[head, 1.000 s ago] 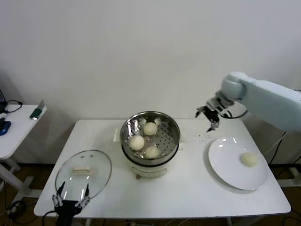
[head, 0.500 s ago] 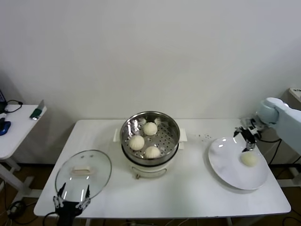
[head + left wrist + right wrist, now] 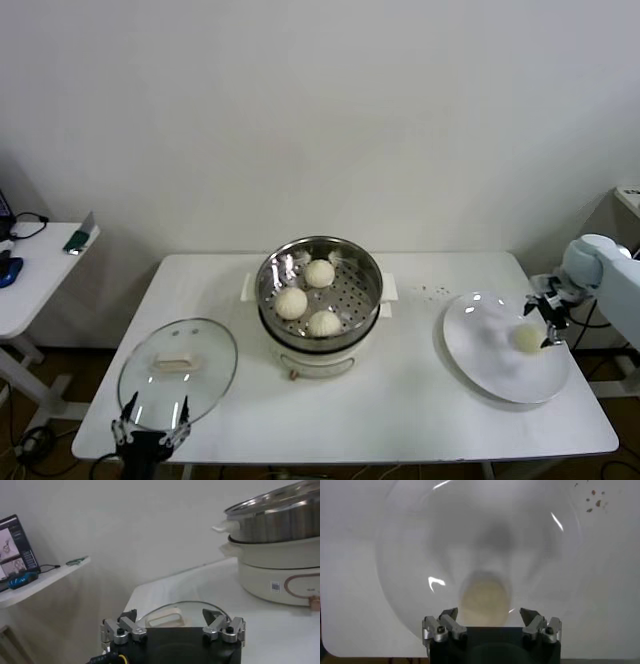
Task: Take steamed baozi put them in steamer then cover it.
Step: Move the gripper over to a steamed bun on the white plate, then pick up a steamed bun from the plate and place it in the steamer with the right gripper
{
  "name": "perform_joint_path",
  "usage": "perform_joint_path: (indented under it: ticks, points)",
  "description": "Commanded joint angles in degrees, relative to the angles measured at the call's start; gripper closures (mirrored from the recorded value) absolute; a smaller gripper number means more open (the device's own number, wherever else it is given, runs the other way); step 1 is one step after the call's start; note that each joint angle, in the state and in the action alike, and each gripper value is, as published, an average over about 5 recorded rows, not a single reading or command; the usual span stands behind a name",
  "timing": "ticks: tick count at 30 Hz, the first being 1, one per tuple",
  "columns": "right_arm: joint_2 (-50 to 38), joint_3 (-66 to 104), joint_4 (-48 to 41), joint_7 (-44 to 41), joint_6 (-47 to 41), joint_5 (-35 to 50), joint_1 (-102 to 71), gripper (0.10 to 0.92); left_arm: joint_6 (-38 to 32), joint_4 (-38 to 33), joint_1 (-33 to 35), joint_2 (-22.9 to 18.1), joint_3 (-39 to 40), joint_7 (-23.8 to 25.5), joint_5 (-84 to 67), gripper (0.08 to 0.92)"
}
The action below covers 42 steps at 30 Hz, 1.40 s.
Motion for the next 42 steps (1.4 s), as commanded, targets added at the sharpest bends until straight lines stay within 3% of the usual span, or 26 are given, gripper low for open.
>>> perform_joint_path:
  ticks: [1, 17, 27, 32, 42]
  points:
    - [2.52, 2.73, -5.15, 0.03, 0.66, -3.02, -2.58, 0.203, 0.01, 0.3, -0.03, 0.09, -0.03, -0.01, -0.03, 0.177]
    - [6.83, 2.95, -9.72, 0.78, 1.66, -4.97, -1.77, 0.208, -0.12, 0.54, 0.28, -0.22, -0.01, -0.04, 0.23, 0.177]
    - [6.34, 1.87, -9.22, 0.55, 1.66, -3.85, -0.67, 0.307, -0.3, 0.28, 0.64, -0.46, -0.17, -0.1, 0.18, 0.177]
    - [5.04, -3.53, -6.27, 0.56, -0.91, 4.44, 3.71, 0.32, -0.35, 0.01, 0.79, -0.39, 0.01, -0.08, 0.19, 0.177]
    - [7.18, -29.81, 3.06, 1.97, -10.93, 32.07, 29.79, 0.321, 0.01, -0.71, -1.19, 0.12, 2.51, 0.26, -0.81, 0.177]
